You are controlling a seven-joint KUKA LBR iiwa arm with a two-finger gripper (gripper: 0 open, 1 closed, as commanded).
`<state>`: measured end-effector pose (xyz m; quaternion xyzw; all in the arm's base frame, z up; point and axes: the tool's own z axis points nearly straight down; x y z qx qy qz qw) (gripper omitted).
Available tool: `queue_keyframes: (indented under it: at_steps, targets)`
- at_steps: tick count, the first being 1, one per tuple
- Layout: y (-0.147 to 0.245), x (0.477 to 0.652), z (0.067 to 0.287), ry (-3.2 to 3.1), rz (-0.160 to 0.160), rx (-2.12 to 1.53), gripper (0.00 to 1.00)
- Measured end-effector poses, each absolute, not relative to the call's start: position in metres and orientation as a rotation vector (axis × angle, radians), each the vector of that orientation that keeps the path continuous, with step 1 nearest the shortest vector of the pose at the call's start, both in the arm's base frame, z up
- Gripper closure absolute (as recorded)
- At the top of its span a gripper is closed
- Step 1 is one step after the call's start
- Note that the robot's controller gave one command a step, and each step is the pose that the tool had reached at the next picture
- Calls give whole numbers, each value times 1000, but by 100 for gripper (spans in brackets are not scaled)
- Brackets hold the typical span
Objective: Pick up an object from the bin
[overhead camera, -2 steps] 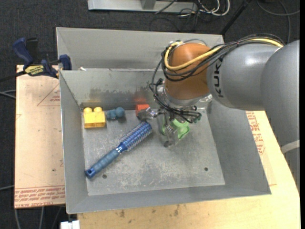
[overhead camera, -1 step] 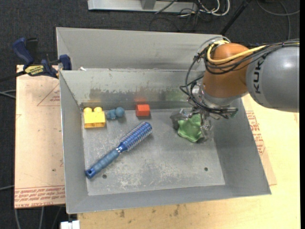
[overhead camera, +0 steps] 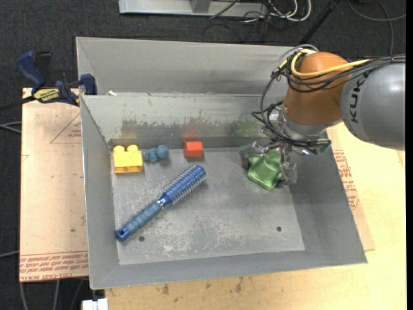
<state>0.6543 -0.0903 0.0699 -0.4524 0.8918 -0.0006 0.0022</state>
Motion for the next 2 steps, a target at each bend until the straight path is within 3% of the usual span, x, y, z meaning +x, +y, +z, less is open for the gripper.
queue_keyframes:
  at_steps: [1,2]
  targets:
    - [-88,654,71,2797,3,-1422,100]
    - [-107,656,72,2827,15,-1352,100]
